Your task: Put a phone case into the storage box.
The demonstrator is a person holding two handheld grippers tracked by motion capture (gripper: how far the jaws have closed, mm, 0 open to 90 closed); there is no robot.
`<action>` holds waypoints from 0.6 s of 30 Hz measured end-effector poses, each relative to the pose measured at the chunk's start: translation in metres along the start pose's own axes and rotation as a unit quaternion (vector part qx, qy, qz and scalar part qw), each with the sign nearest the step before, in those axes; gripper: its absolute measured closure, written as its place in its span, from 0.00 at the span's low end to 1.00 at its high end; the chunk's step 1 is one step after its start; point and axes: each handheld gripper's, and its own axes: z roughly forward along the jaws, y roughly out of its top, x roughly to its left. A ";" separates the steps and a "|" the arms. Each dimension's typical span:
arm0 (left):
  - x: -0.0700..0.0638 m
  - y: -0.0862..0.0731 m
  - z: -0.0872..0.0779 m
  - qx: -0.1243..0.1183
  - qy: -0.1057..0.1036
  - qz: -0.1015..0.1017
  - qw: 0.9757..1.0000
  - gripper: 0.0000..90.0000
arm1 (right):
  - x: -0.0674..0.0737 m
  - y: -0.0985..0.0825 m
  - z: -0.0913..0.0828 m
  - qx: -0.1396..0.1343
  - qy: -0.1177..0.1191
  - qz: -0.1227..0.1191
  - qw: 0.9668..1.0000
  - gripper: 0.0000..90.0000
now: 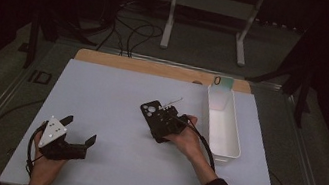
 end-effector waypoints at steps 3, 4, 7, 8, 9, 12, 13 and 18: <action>0.000 0.000 0.000 0.000 0.001 0.000 1.000 0.00 | 0.001 -0.002 0.004 0.009 -0.002 0.002 1.000 0.10; 0.000 0.000 0.000 0.001 0.000 0.000 1.000 0.00 | 0.000 -0.003 0.004 0.009 -0.004 0.002 1.000 0.10; 0.000 0.000 0.000 0.000 0.000 0.000 1.000 0.00 | 0.001 -0.004 0.005 0.015 -0.005 0.003 1.000 0.10; 0.000 0.000 0.000 0.001 0.000 0.001 1.000 0.00 | 0.001 -0.004 0.006 0.016 -0.006 0.000 1.000 0.10; 0.000 0.000 0.001 0.001 0.000 0.001 1.000 0.00 | 0.002 -0.004 0.006 0.019 -0.007 -0.001 1.000 0.10; 0.000 0.000 0.001 0.001 0.000 0.001 1.000 0.00 | 0.004 -0.004 0.008 0.022 -0.013 -0.004 1.000 0.10; 0.000 0.000 0.000 0.002 0.000 0.001 1.000 0.00 | 0.004 -0.004 0.008 0.023 -0.013 -0.003 1.000 0.10; 0.000 0.000 0.000 0.002 0.000 0.001 1.000 0.00 | 0.004 -0.003 0.008 0.027 -0.012 -0.006 1.000 0.12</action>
